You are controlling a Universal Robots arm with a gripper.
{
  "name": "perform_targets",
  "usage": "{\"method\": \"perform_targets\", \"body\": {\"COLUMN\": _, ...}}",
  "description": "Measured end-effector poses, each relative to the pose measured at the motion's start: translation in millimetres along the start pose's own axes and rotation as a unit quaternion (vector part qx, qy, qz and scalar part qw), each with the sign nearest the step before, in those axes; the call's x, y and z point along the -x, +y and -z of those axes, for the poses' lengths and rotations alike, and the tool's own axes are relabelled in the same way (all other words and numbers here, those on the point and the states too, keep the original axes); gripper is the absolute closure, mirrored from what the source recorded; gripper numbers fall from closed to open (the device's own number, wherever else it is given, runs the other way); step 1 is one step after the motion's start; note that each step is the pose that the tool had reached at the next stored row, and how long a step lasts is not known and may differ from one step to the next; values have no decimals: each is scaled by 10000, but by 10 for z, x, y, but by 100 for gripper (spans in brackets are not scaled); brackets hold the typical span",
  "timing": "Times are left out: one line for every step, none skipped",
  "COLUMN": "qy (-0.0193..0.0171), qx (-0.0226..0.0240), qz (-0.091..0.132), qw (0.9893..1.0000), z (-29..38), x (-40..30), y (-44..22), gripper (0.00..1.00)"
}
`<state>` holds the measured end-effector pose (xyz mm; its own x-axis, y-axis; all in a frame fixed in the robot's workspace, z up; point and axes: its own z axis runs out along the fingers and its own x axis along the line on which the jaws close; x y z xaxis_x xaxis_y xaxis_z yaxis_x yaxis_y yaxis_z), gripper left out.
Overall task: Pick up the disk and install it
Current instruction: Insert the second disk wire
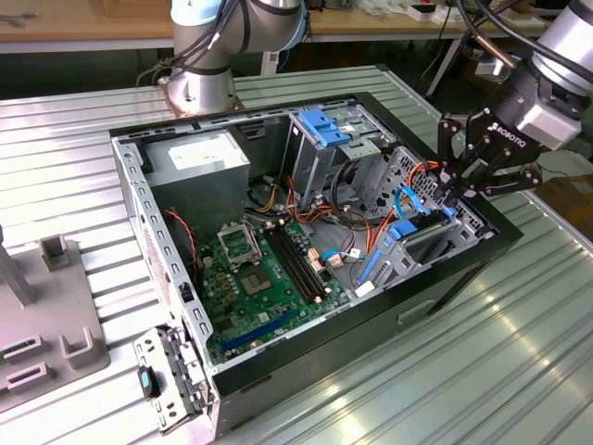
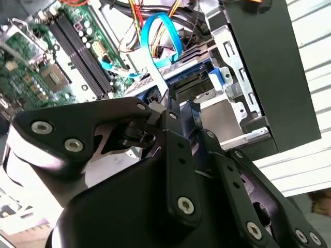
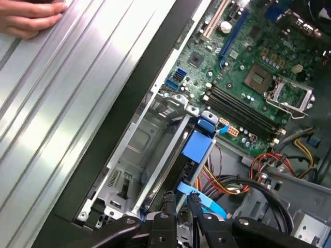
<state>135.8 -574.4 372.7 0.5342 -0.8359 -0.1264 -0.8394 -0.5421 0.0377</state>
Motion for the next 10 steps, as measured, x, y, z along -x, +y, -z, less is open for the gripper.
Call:
{"method": "perform_targets", "body": {"qy": 6, "qx": 19, "qz": 148, "qw": 9999, "z": 0, "x": 0, "y": 0, "gripper": 76}}
{"method": "perform_targets", "body": {"qy": 9, "qx": 28, "qz": 219, "qw": 9998, "z": 0, "x": 0, "y": 0, "gripper": 76}}
{"method": "perform_targets", "body": {"qy": 14, "qx": 48, "qz": 376, "qw": 9993, "z": -1, "x": 0, "y": 0, "gripper": 76}}
{"method": "perform_targets", "body": {"qy": 17, "qx": 56, "qz": 440, "qw": 9990, "z": -1, "x": 0, "y": 0, "gripper": 76}}
{"method": "perform_targets", "body": {"qy": 19, "qx": 64, "qz": 503, "qw": 9987, "z": -1, "x": 0, "y": -1, "gripper": 76}}
{"method": "perform_targets", "body": {"qy": 25, "qx": 81, "qz": 638, "qw": 9979, "z": 0, "x": 0, "y": -1, "gripper": 76}}
{"method": "perform_targets", "body": {"qy": 27, "qx": 89, "qz": 696, "qw": 9975, "z": 0, "x": 0, "y": 0, "gripper": 76}}
{"method": "perform_targets", "body": {"qy": 28, "qx": 90, "qz": 712, "qw": 9974, "z": 0, "x": 0, "y": -1, "gripper": 76}}
{"method": "perform_targets", "body": {"qy": 28, "qx": 91, "qz": 714, "qw": 9974, "z": 0, "x": 0, "y": -1, "gripper": 76}}
{"method": "perform_targets", "body": {"qy": 27, "qx": 91, "qz": 714, "qw": 9974, "z": 0, "x": 0, "y": -1, "gripper": 76}}
